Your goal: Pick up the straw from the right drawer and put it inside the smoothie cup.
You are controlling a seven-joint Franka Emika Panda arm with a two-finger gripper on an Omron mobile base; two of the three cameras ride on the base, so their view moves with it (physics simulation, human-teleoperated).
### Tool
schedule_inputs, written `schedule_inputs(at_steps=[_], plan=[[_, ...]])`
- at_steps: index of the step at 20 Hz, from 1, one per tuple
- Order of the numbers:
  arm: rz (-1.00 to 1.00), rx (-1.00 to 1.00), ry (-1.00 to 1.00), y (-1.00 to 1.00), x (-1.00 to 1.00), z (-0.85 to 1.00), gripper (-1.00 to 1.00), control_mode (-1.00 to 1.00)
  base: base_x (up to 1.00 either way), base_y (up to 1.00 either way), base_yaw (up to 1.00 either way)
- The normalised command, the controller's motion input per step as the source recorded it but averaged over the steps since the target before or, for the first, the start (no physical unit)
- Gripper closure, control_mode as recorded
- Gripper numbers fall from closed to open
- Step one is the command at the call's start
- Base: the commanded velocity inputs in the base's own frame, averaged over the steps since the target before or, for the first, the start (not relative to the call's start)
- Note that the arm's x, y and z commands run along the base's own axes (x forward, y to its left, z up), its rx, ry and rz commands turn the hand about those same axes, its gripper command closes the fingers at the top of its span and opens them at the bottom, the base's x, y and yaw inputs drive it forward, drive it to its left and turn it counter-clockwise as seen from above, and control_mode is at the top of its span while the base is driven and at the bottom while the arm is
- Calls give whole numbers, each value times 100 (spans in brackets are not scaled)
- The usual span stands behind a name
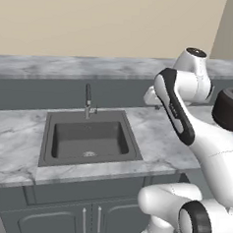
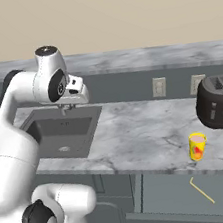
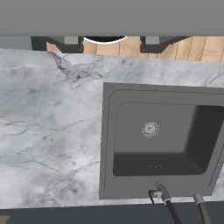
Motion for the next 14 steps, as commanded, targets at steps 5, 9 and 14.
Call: schedule_inputs(at_steps=[5,9,14], plan=[[0,0,0,0,-14,-3,-100,-100,0,0,0],[0,-2,1,0,-27,-21,-100,-100,0,0,0],[0,-5,0,4,-27,-40,-100,-100,0,0,0]])
